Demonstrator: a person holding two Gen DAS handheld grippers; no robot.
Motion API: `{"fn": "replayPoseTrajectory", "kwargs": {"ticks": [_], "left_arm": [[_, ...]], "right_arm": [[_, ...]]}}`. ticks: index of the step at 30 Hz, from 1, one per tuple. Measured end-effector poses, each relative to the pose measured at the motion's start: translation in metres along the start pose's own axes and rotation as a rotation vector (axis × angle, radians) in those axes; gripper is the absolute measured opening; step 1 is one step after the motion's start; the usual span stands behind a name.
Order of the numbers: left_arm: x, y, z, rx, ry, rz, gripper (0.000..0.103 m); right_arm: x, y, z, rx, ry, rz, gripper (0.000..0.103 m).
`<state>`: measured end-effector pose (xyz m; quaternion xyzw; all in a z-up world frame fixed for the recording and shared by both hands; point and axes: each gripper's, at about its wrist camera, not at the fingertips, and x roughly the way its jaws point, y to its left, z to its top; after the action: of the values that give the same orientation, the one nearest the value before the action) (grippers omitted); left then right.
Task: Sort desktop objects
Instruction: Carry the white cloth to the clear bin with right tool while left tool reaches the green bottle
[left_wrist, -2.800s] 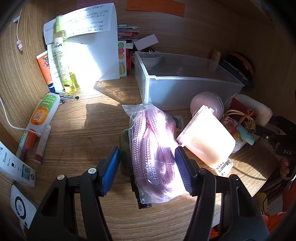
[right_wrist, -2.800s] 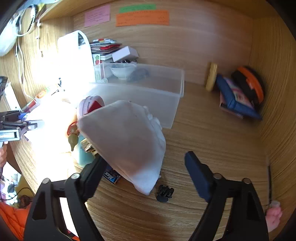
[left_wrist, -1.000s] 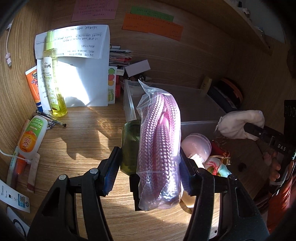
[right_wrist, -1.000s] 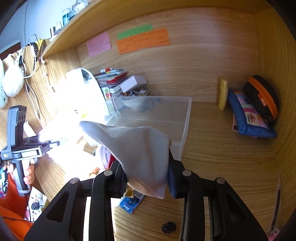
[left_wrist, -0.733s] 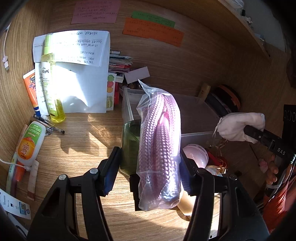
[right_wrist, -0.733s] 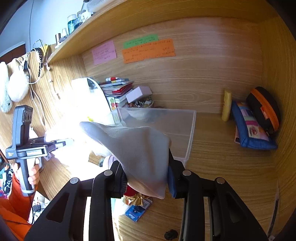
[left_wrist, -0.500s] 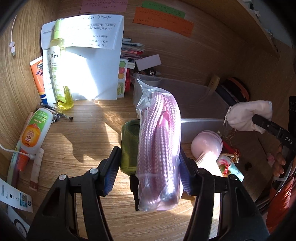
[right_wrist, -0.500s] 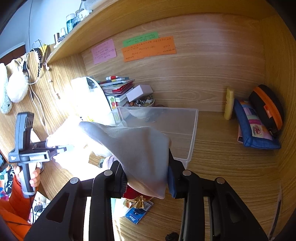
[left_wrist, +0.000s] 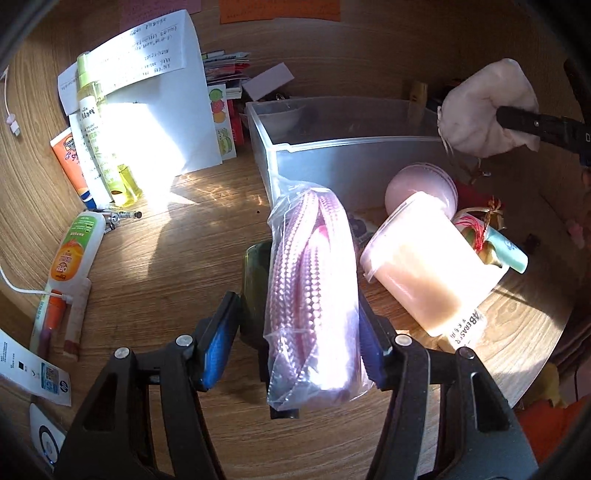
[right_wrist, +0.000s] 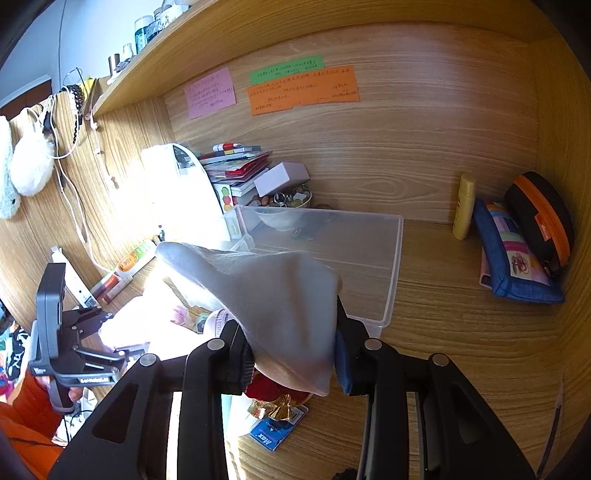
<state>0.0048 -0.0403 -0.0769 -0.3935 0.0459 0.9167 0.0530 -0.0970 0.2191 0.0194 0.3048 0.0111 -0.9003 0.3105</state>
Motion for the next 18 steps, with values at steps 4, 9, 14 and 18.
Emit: {"fn": "replayPoseTrajectory", "kwargs": {"ticks": [4,9,14,18], "left_arm": [[-0.01,0.011,0.001,-0.031,-0.015,-0.017,0.059],[-0.022,0.027,0.002,-0.082,-0.038,-0.065,0.059],[-0.028,0.022,0.001,-0.044,-0.049,-0.064,0.037],[-0.029,0.008,0.005,-0.002,-0.042,-0.123,0.03]], "right_arm": [[-0.001,0.001,0.002,0.005,-0.002,-0.003,0.031],[-0.005,0.004,0.009,-0.003,-0.027,0.011,0.031],[-0.005,0.009,0.016,-0.023,-0.044,0.023,0.031],[0.002,0.01,0.018,-0.03,-0.035,0.035,0.031]]}}
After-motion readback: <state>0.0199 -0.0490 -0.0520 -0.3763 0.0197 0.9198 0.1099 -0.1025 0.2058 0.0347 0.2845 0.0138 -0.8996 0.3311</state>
